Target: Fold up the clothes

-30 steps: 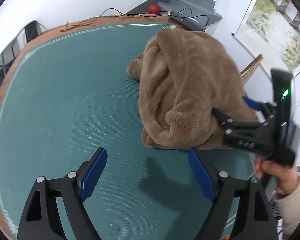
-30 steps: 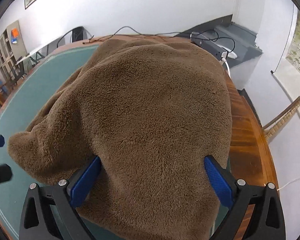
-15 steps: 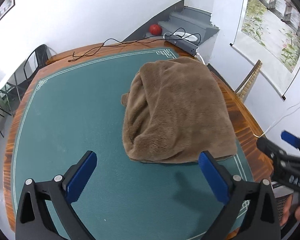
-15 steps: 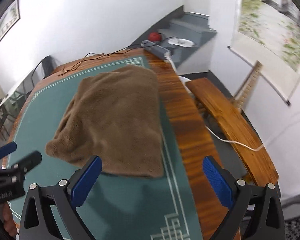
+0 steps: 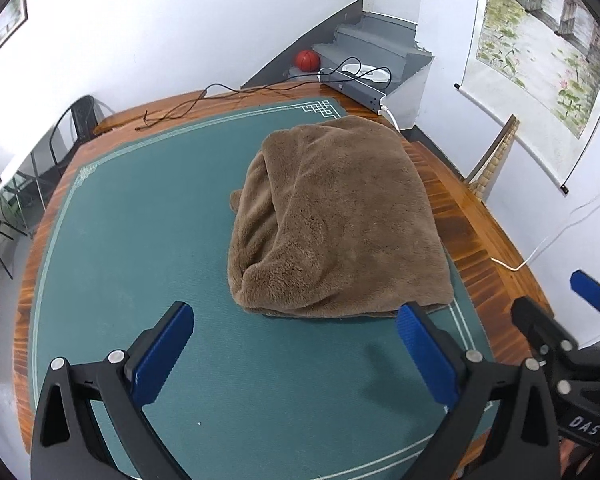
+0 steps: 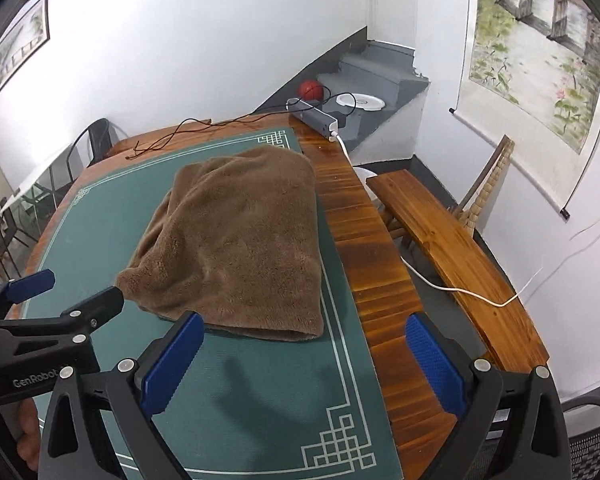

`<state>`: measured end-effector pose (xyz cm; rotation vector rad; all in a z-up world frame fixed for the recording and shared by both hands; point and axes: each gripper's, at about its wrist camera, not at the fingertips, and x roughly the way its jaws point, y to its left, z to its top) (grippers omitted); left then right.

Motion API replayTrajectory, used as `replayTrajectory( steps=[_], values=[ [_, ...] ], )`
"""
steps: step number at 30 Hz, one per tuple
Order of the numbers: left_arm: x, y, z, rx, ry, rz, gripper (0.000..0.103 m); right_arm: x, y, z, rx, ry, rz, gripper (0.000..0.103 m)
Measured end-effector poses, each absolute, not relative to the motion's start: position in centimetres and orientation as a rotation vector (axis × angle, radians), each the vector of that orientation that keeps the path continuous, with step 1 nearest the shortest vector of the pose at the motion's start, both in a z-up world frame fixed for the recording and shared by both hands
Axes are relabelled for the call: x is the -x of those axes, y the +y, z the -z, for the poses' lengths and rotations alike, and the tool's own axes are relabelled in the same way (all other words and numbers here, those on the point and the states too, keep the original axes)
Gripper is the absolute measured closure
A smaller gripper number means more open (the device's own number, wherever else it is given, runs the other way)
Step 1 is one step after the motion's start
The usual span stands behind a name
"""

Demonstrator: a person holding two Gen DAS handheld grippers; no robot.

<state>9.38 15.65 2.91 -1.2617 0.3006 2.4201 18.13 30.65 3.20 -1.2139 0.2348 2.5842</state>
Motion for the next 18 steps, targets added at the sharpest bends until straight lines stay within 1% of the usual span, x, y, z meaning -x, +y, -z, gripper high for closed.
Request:
replayTrajectory(
  steps=[5, 12, 18],
  values=[
    [-9.4, 15.1, -3.3, 1.252, 0.295, -2.446, 0.001, -17.7, 30.6, -2.5, 1.252, 0.282, -2.591, 0.001],
    [-9.4, 14.4, -3.2, 1.254, 0.315, -2.448, 0.001, -17.0, 29.7, -2.2, 1.274, 0.269, -2.607, 0.001],
    [-8.5, 12.6, -0.5, 1.377, 0.272, -2.422, 0.001, -16.2, 29.3, 0.3, 1.366, 0.266, -2.566, 0.001]
  ],
)
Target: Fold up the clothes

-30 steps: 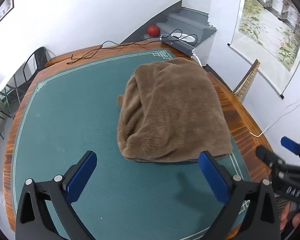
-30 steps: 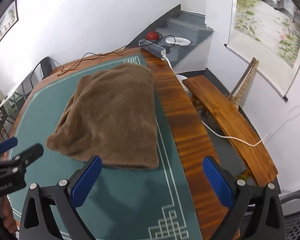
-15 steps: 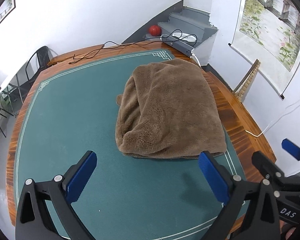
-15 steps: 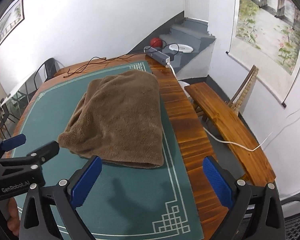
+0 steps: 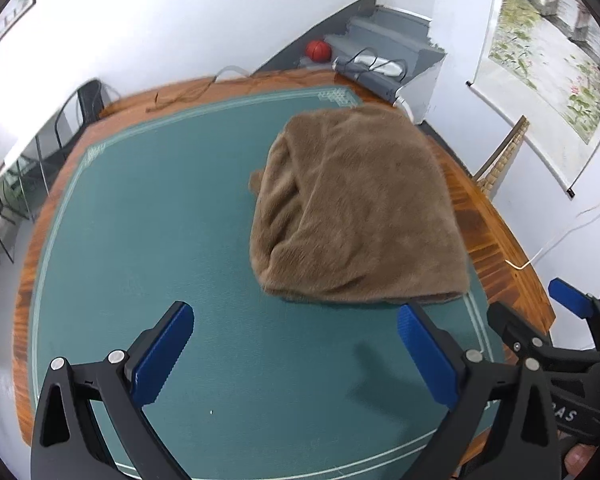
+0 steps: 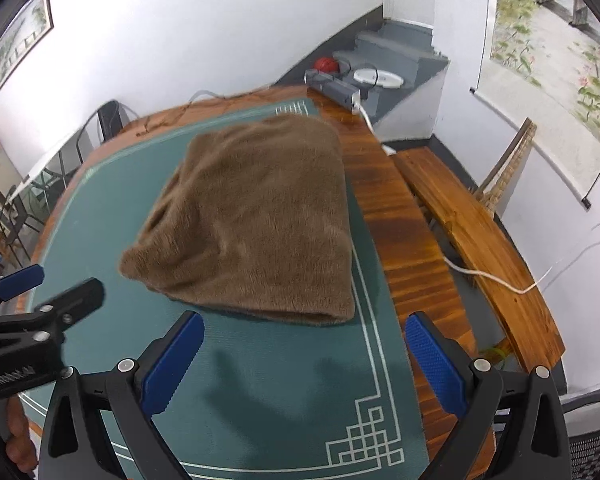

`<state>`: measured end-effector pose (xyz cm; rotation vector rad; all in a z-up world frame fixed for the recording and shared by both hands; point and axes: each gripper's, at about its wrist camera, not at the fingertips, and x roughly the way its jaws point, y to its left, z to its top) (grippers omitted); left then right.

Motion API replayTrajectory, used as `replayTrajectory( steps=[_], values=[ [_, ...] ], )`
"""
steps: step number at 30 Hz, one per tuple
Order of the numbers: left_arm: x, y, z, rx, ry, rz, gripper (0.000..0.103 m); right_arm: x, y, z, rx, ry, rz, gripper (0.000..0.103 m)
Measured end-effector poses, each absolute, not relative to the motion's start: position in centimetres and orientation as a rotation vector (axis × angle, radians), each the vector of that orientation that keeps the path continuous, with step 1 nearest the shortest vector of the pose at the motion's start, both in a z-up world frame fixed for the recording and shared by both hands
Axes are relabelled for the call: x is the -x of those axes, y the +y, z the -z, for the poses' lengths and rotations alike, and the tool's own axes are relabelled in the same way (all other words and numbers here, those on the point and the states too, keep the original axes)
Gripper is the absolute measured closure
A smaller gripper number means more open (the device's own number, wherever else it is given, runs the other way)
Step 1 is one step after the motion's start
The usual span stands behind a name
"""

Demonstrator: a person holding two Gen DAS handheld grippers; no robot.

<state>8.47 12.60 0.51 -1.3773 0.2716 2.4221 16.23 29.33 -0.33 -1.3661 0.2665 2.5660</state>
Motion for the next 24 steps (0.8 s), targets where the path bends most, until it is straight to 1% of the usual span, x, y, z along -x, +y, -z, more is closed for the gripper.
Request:
replayTrajectory(
  steps=[3, 5, 8, 15, 22, 24],
  values=[
    [-8.0, 11.1, 0.9, 1.445, 0.242, -2.422, 0.001, -16.2, 29.2, 2.4, 1.455, 0.298, -2.525, 0.001],
    [-7.9, 10.5, 1.1, 1.459, 0.225, -2.429, 0.001, -16.4, 29.1, 2.7, 1.47, 0.315, -2.52, 0.001],
    [-7.8, 10.4, 0.5, 1.446, 0.213, -2.438, 0.001, -16.5, 28.8, 2.0, 1.438, 0.273, -2.522, 0.001],
    [-8.6, 12.1, -2.6, 1.31, 0.276, -2.417, 0.001, -16.7, 28.6, -1.5, 1.295, 0.181, -2.555, 0.001],
    [-9.5, 13.5, -2.4, 1.276, 0.276, -2.356, 0.001, -17.1, 28.9, -0.3, 1.308, 0.256, -2.552, 0.001],
    [-10.1, 14.1, -2.8, 1.238, 0.315, -2.358, 0.001, -17.2, 28.7, 0.0, 1.321, 0.26, -2.56, 0.001]
  ],
)
